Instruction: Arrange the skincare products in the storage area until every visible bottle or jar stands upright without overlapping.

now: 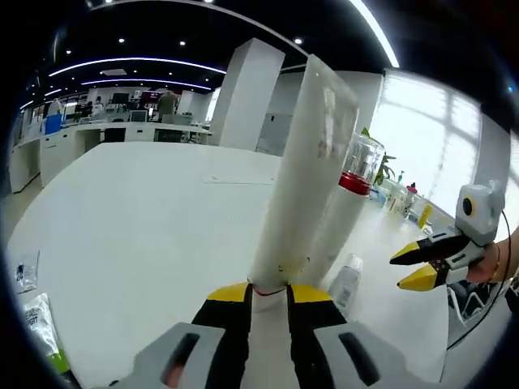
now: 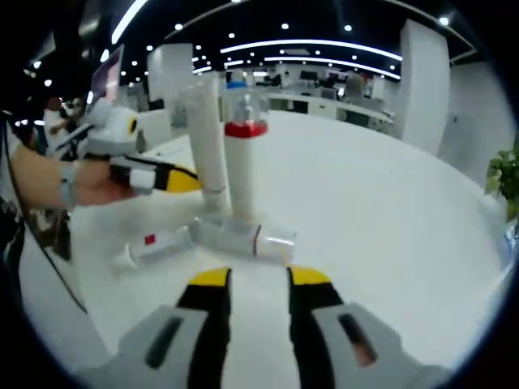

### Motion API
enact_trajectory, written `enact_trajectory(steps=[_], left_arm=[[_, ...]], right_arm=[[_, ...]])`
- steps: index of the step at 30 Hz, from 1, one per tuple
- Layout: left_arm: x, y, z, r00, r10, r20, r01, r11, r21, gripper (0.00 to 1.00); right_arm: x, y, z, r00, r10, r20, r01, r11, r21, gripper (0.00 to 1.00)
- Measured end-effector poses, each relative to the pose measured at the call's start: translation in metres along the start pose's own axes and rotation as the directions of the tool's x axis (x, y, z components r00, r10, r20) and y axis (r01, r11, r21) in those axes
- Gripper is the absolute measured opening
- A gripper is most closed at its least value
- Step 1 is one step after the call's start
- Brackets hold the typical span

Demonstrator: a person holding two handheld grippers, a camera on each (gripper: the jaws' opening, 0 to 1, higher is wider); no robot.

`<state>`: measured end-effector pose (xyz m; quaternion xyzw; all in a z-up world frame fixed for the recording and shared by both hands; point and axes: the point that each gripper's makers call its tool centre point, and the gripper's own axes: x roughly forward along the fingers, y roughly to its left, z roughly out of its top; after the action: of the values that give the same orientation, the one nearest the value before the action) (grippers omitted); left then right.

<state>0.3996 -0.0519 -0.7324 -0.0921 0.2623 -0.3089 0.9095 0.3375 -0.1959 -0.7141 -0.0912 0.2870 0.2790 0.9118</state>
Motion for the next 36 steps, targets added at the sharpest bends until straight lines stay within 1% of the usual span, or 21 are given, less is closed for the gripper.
enact_trajectory(steps=[10, 23, 26, 29, 30, 32, 35, 36], left_arm=[[0.002, -0.004, 0.0, 1.0, -0.017, -0.008, 0.017, 1.0, 0.013, 0.17], [0.006, -0.009, 0.0, 0.999, -0.032, -0.021, 0.032, 0.999, 0.015, 0.18], [-0.001, -0.006, 0.001, 1.0, -0.024, -0.017, 0.024, 1.0, -0.001, 0.19], [-0.012, -0.002, 0.006, 1.0, -0.012, 0.007, 0.012, 0.999, -0.032, 0.2], [-0.02, 0.001, 0.007, 1.0, -0.005, 0.019, 0.006, 0.999, -0.053, 0.2], [-0.027, 0.004, 0.006, 1.0, 0.003, 0.027, -0.001, 0.997, -0.072, 0.21], [-0.034, 0.003, 0.002, 1.0, 0.007, 0.018, -0.006, 0.997, -0.077, 0.21], [-0.039, 0.0, 0.0, 1.0, 0.005, 0.013, -0.004, 0.997, -0.076, 0.21]], right_arm=[[-0.003, -0.002, -0.006, 1.0, -0.006, -0.027, 0.005, 0.999, -0.035, 0.24], [-0.003, -0.002, -0.006, 1.0, -0.011, -0.028, 0.01, 0.999, -0.039, 0.24], [-0.003, -0.005, -0.007, 0.999, -0.029, -0.027, 0.028, 0.999, -0.024, 0.24], [-0.003, -0.011, -0.007, 0.998, -0.056, -0.016, 0.057, 0.998, 0.007, 0.24], [-0.004, -0.012, -0.006, 0.998, -0.057, -0.009, 0.057, 0.998, 0.019, 0.24], [-0.003, -0.013, -0.005, 0.999, -0.054, -0.002, 0.054, 0.998, 0.026, 0.24], [-0.001, -0.012, -0.004, 0.999, -0.048, 0.002, 0.047, 0.999, 0.022, 0.24], [0.001, -0.01, -0.002, 0.999, -0.035, 0.006, 0.035, 0.999, 0.015, 0.24]])
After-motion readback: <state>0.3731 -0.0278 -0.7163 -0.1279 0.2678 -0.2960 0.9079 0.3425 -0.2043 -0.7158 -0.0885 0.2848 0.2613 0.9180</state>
